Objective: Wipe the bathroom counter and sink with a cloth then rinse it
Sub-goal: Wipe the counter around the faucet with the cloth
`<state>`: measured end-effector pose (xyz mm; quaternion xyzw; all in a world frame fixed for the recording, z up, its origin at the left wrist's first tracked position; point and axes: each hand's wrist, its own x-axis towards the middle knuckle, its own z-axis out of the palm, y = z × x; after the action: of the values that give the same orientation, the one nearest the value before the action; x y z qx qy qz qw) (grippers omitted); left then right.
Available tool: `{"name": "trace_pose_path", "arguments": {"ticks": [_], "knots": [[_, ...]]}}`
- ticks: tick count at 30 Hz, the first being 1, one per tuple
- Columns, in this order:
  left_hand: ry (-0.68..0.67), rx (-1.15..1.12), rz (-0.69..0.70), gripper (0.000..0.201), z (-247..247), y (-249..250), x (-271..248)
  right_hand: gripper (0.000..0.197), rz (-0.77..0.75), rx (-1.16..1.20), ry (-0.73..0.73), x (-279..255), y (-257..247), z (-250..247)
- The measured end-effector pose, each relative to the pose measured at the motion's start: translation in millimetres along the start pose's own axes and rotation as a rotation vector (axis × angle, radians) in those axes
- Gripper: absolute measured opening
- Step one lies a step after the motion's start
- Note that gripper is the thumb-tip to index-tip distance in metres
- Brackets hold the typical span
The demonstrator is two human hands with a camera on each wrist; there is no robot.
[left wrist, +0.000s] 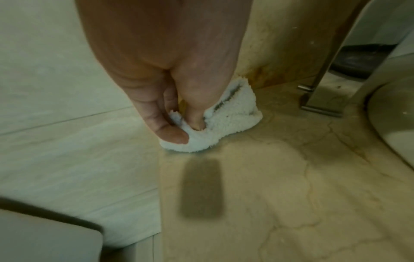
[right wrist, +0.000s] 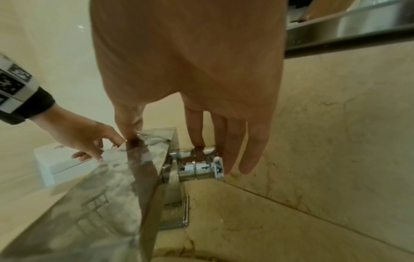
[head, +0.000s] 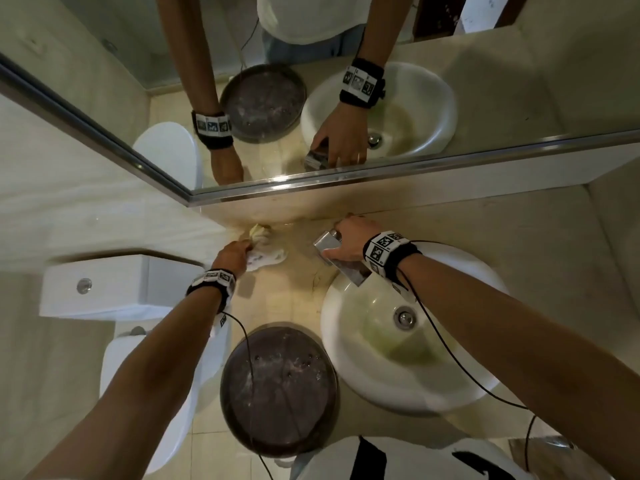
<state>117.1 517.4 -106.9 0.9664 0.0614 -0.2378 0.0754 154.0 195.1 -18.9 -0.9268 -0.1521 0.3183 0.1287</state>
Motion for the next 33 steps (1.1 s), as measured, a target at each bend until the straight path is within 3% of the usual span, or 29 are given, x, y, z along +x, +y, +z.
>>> {"name": "trace_pose_path", "arguments": {"ticks": [5,7,9,11,15,21,23,33], "knots": [[0.078,0.087,0.025,0.045,-5,9,-25,0.062,-0.012,-0.138,-0.011,-2,-9,-6],[0.129,0.187,0.082,0.063,-9,14,-27,0.065,-0.023,-0.182,0.001,-4,-14,-6],[0.085,0.132,0.140,0.083,-7,18,-26,0.064,-0.029,-0.211,0.008,-4,-17,-5],[0.026,0.079,0.193,0.091,0,22,-23,0.061,-0.026,-0.210,0.008,-3,-18,-5],[0.012,0.072,0.178,0.069,-1,35,-14,0.063,-0.015,-0.196,-0.006,-1,-20,-6],[0.129,0.108,0.522,0.064,-15,82,-8,0.067,0.005,-0.213,-0.010,2,-24,-7],[0.108,0.154,0.581,0.065,-17,100,-2,0.070,0.007,-0.205,-0.018,1,-25,-7],[-0.003,0.391,0.580,0.070,-8,137,27,0.065,0.013,-0.126,-0.022,5,-22,-2]]}}
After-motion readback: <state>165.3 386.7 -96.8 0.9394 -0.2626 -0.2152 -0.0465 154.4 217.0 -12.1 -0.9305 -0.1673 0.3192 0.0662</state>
